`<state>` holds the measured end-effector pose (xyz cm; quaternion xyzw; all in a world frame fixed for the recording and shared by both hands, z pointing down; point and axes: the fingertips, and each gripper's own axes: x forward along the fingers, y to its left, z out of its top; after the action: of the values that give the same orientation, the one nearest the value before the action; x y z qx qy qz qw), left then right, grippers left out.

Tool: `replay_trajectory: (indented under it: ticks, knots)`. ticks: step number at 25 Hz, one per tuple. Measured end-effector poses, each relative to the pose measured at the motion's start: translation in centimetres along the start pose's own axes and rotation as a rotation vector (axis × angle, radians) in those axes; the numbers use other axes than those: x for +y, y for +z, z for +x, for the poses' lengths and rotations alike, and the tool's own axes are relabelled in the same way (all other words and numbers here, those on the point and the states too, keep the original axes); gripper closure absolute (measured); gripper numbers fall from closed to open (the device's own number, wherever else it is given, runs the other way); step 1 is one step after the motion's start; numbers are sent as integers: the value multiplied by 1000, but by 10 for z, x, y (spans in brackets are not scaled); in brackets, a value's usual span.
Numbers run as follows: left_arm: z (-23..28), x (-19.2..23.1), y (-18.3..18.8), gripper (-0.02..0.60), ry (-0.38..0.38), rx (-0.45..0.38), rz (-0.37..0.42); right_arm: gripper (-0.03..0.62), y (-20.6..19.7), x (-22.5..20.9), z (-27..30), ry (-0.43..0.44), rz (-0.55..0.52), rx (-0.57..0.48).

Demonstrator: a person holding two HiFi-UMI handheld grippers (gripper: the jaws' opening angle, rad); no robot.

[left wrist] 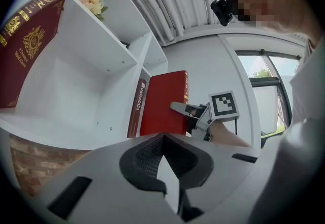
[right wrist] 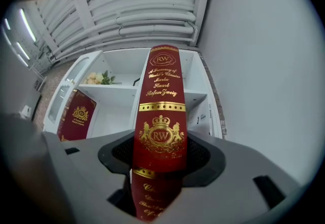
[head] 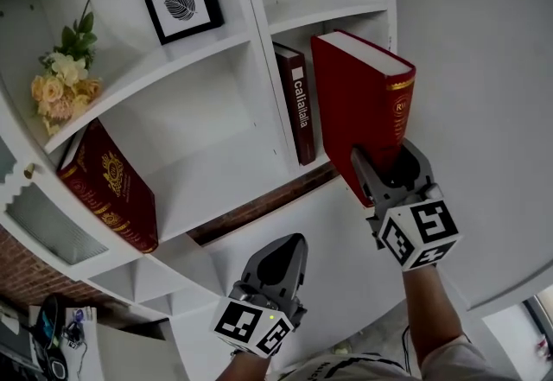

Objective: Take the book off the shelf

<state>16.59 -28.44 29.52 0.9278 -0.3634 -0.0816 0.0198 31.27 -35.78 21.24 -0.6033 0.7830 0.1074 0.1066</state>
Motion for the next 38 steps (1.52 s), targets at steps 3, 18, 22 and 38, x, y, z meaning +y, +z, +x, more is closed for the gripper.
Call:
replay_trajectory:
  ticks: [3,18,22,38]
  knots:
    - [8,1,2,571,12,-6,8,350,6,-3,1,16,-17,-23]
    - [18,12,1,571,78,-4,27,350,-14,1,66,92,41,62]
    - [16,20,1,571,104,2,31,350,-19,8,81,101,33,63]
    - [30,37,-1,571,142,12,39,342,-28,14,111,184,28,63]
